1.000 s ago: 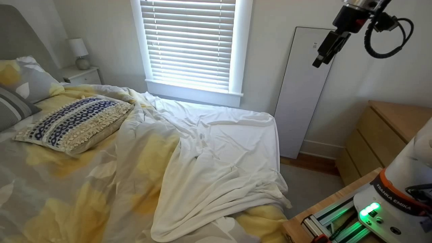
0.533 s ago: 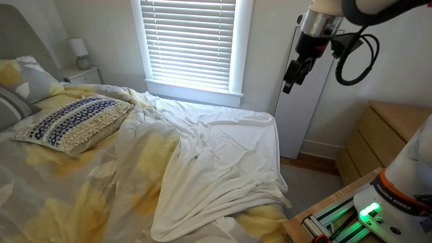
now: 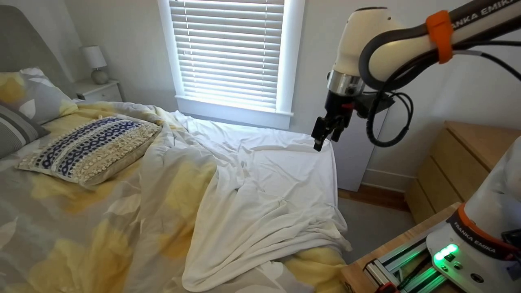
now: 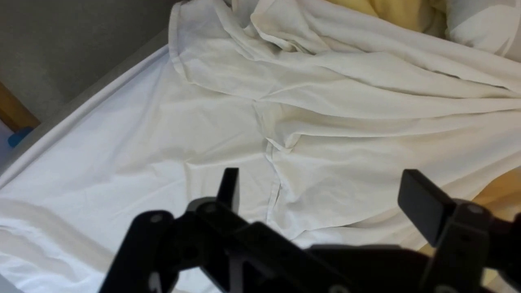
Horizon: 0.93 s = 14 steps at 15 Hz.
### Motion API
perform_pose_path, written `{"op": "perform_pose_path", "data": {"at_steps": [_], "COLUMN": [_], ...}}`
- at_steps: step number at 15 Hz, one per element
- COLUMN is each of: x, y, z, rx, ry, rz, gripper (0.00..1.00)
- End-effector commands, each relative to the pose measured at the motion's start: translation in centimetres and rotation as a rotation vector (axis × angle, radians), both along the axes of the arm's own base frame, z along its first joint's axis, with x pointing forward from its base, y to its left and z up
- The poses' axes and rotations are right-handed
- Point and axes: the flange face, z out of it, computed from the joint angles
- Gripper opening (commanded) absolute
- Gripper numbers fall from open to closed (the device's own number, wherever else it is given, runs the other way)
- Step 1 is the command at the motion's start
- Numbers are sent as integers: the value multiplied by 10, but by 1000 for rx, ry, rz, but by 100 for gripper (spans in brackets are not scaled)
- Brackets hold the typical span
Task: Pull the white bedsheet over the bottom right corner of the bed
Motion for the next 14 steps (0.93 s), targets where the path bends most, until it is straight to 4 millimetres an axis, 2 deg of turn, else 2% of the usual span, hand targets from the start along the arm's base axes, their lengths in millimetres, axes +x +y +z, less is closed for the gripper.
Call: {"op": "perform_pose_path", "data": {"at_steps": [1, 5, 6, 7, 9, 14], "x": [8, 13, 8, 8, 10, 14], "y": [18, 43, 29, 33, 38, 42], "z": [-66, -133, -103, -118, -134, -132], "rx": [79, 108, 84, 86, 88, 95], "ry": [6, 24, -17, -1, 22, 18], "rz": [14, 69, 44, 55, 63, 64], "gripper": [100, 100, 100, 100, 100, 100]}}
